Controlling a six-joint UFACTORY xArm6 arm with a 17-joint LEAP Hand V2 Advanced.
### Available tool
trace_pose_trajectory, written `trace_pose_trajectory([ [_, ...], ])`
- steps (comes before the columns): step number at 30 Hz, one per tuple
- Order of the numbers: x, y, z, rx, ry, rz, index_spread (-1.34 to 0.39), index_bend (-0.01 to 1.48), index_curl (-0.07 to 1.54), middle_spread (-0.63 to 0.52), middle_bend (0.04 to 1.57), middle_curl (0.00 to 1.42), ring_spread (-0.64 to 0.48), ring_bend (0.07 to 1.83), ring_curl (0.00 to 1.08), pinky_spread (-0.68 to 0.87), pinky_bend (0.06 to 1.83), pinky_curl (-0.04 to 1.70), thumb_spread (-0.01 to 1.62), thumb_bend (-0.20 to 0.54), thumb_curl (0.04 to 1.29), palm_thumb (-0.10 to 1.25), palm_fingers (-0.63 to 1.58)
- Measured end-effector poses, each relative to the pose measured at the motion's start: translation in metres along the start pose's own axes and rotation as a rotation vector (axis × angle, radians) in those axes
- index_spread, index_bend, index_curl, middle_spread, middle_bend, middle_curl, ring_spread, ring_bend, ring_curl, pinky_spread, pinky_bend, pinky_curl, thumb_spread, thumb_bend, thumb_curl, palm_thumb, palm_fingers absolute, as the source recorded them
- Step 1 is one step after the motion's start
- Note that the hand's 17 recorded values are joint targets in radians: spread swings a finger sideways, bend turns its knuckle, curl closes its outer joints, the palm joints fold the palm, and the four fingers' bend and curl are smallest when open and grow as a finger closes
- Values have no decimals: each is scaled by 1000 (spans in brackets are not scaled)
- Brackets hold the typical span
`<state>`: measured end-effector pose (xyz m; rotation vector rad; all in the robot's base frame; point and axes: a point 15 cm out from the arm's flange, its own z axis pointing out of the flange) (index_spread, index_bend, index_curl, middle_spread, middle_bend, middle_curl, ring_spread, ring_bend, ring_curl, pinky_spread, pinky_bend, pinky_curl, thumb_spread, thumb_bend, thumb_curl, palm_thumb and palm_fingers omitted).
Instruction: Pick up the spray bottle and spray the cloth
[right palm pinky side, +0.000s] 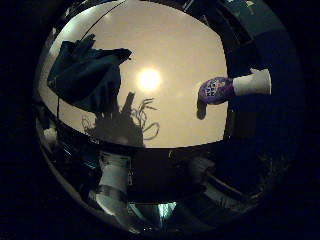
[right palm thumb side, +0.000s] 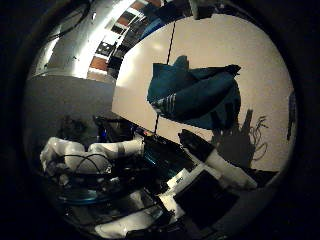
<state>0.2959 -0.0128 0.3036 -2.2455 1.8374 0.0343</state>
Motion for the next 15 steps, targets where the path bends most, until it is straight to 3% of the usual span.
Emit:
trace_pose_trajectory([
  [6, 2, -5, -9, 26, -1, 13, -306, 181, 359, 78, 197, 333, 219, 187, 178, 388, 198, 306, 1002, -25, 347, 711, 188],
  [15, 36, -13, -52, 134, 20, 119, -297, 167, 327, 54, 195, 333, 208, 208, 211, 390, 219, 316, 987, -25, 347, 697, 238],
])
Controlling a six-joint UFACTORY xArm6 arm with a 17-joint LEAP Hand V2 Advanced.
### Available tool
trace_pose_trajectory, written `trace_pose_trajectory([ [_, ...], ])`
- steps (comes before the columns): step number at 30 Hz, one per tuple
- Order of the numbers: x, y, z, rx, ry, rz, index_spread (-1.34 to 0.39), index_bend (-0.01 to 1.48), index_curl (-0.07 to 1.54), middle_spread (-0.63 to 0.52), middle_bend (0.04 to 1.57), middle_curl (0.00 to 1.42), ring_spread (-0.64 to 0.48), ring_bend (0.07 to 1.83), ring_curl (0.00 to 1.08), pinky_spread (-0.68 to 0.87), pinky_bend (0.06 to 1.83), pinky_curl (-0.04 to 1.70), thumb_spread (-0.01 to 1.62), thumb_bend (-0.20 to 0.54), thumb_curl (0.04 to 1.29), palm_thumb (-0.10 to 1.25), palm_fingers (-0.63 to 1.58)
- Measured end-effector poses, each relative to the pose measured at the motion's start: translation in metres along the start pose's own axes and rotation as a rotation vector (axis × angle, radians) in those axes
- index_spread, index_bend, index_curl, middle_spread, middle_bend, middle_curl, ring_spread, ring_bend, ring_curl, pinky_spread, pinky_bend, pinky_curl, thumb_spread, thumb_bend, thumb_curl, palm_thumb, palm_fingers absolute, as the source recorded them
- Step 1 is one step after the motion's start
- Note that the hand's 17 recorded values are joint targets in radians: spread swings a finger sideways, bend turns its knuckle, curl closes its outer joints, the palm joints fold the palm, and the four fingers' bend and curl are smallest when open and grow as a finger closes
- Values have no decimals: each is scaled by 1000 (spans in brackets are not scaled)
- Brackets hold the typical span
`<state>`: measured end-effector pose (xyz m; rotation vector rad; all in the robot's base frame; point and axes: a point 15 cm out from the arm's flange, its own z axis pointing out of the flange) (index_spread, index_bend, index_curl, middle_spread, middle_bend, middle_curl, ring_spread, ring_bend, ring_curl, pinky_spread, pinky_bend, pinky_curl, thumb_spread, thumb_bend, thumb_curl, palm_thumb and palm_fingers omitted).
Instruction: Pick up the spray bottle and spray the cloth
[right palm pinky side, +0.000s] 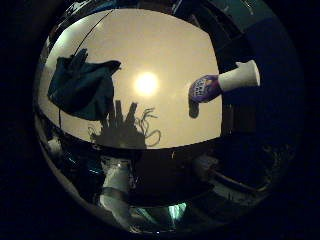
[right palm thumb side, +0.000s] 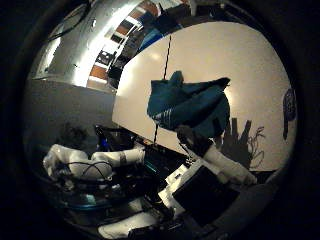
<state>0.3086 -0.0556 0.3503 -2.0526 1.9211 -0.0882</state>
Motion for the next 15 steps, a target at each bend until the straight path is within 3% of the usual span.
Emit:
trace_pose_trajectory([
  [15, 69, -2, -65, 210, -10, 153, -290, 170, 316, 27, 203, 345, 199, 201, 236, 395, 202, 306, 972, -27, 346, 696, 306],
])
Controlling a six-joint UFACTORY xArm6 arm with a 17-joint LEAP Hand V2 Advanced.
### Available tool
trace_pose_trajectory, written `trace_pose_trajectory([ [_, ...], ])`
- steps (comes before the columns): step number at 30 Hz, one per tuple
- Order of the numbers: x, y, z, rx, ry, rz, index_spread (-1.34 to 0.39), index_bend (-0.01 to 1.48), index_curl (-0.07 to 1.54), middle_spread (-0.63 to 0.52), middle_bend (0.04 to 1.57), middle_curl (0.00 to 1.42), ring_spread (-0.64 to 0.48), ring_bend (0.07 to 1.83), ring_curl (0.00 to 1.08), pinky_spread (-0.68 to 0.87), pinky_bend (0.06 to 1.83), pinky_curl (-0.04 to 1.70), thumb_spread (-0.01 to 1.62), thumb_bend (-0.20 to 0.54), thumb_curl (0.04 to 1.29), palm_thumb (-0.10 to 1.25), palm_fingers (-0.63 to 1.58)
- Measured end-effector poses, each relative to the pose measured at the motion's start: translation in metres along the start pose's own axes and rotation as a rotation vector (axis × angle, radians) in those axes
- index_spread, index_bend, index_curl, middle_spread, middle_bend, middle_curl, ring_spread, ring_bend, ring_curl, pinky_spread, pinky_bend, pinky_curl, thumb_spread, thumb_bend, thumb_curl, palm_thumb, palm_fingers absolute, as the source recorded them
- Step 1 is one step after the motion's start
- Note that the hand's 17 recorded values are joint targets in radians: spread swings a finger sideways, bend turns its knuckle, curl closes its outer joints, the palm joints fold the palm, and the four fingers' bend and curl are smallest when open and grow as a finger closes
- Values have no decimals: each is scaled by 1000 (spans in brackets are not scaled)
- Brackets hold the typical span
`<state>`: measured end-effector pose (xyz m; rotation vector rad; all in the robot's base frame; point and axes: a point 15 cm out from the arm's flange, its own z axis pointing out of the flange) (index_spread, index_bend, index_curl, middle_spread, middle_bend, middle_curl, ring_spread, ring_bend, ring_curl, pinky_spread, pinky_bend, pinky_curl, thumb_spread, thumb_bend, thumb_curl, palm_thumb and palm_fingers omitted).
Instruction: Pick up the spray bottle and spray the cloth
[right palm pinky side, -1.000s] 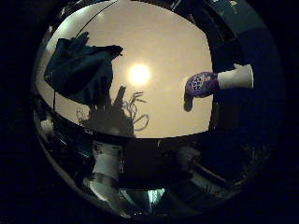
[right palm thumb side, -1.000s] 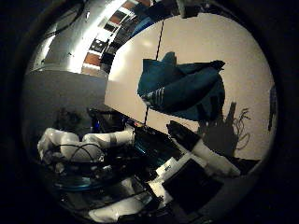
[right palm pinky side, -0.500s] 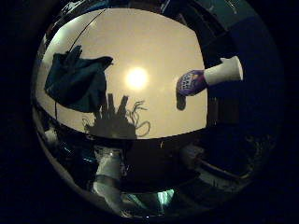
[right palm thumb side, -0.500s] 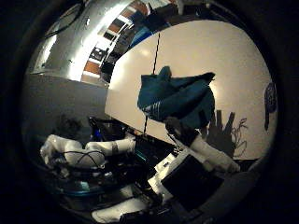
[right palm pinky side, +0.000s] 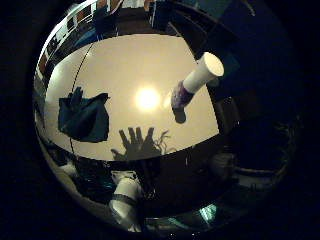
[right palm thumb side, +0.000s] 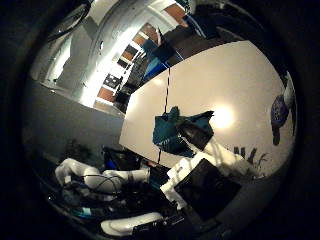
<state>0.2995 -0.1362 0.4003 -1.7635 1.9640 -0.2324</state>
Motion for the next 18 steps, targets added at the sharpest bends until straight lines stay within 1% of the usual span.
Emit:
trace_pose_trajectory([
  [12, 43, 1, -22, 90, 12, 94, -293, 171, 312, 15, 210, 352, 194, 200, 241, 395, 202, 303, 972, -27, 351, 695, 328],
  [18, 65, 6, -33, 144, 8, 162, -294, 175, 315, 13, 216, 355, 187, 203, 244, 394, 196, 297, 972, -27, 351, 695, 338],
])
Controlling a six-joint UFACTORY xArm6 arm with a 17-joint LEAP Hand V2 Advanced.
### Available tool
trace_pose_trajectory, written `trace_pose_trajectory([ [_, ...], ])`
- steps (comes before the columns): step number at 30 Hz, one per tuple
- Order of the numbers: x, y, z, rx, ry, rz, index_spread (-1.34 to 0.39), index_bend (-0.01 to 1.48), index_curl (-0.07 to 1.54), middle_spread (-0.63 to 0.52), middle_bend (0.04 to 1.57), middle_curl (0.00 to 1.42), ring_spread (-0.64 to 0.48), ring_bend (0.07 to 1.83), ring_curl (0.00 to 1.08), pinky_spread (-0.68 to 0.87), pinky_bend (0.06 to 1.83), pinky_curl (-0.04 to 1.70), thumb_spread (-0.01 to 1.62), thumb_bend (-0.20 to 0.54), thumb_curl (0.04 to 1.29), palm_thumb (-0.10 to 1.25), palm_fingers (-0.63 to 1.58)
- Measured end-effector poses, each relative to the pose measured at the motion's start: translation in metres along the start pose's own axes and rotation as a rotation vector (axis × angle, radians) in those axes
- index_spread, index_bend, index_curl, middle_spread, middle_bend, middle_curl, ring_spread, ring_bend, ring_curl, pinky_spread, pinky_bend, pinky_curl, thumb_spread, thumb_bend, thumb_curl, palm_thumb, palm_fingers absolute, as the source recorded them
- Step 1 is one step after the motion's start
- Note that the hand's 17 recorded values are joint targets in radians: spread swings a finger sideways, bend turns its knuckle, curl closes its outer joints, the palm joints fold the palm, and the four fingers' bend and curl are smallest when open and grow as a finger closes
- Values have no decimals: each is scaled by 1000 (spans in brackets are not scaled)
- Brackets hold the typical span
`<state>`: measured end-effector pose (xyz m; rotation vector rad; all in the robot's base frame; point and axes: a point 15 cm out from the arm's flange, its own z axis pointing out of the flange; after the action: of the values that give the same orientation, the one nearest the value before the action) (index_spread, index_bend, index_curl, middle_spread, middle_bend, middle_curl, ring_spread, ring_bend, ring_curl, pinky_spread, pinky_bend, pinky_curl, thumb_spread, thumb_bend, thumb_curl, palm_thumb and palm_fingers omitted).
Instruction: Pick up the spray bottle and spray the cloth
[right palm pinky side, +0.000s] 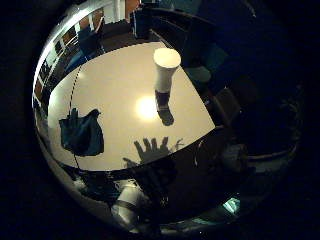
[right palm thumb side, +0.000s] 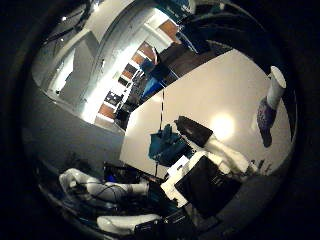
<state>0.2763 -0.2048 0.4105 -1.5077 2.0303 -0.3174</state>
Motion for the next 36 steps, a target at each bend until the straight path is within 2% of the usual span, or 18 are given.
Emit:
trace_pose_trajectory([
  [11, 42, -4, -10, 155, -95, 169, -277, 172, 321, 12, 223, 359, 186, 213, 250, 393, 198, 282, 978, -26, 370, 723, 342],
  [20, 91, -1, -12, 264, -161, 313, -210, 152, 289, 93, 198, 355, 205, 258, 266, 396, 268, 308, 984, -26, 374, 722, 227],
  [36, 165, 50, 21, 259, -233, 475, -176, 156, 281, 146, 206, 362, 216, 293, 277, 392, 301, 315, 1008, -25, 376, 706, 172],
])
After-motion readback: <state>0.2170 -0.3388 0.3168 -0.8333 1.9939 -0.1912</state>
